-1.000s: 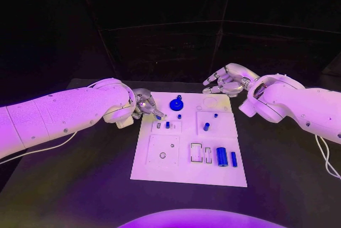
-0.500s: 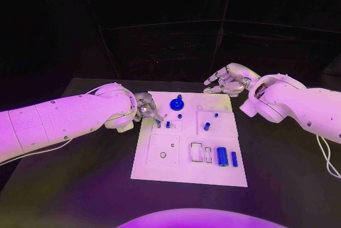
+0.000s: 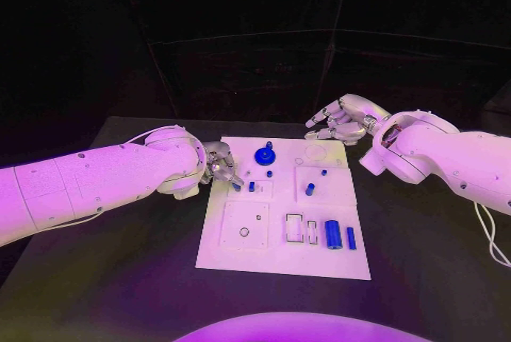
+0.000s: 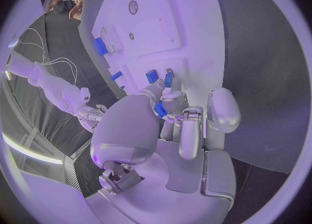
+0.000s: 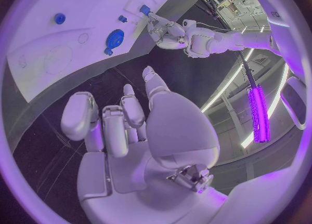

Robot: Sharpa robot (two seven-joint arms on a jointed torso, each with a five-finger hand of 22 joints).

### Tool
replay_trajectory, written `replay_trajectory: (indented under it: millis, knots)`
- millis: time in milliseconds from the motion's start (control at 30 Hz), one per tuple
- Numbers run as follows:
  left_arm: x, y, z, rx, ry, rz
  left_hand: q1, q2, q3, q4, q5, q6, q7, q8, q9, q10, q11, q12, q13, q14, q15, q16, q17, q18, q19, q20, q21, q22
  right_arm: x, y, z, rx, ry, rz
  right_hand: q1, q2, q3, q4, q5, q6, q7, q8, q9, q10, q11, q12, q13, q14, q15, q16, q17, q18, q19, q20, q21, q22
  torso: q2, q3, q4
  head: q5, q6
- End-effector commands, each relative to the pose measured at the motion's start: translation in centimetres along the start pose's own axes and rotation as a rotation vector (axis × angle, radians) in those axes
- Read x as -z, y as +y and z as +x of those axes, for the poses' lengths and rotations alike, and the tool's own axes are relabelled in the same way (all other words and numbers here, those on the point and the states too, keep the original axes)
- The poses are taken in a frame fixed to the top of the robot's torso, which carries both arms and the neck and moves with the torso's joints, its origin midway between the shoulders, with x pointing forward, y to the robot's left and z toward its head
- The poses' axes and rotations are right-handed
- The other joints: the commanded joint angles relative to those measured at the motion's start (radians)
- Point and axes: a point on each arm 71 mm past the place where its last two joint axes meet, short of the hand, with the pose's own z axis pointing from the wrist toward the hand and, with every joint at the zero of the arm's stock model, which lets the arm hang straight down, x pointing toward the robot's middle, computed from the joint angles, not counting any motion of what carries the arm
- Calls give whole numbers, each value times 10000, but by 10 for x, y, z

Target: Assemble the parts on the task board

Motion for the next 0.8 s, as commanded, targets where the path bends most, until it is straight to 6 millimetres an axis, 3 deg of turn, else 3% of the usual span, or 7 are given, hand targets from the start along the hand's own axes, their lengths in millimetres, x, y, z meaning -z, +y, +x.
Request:
replay_trajectory:
  millis: [33,800]
  knots:
    - [0,-1,1,-347,184,-27,2,78,897,-860,31,4,-46,44,520,21,-26,-21,-9,1039,-86,31,2634,40,73,-4,6,-9,0,2,-1,16,44,-102,-33,100,-72,15,50,-60,11,55,-5,-58,-24,-29,-15,626,9,-67,778,93,-64,-5,-40,-10,1,3,7,10,-9]
    - [-3,0,4,-494,414,-105,-75,56,1015,-869,30,-9,-41,67,538,-30,-22,-134,-141,1036,-83,25,2622,44,59,-4,-18,-25,0,1,-1,18,28,-70,-33,100,-72,15,50,-60,11,55,-5,-58,-24,-29,-15,626,9,-67,778,93,-64,-5,-40,-10,0,-2,7,20,-79]
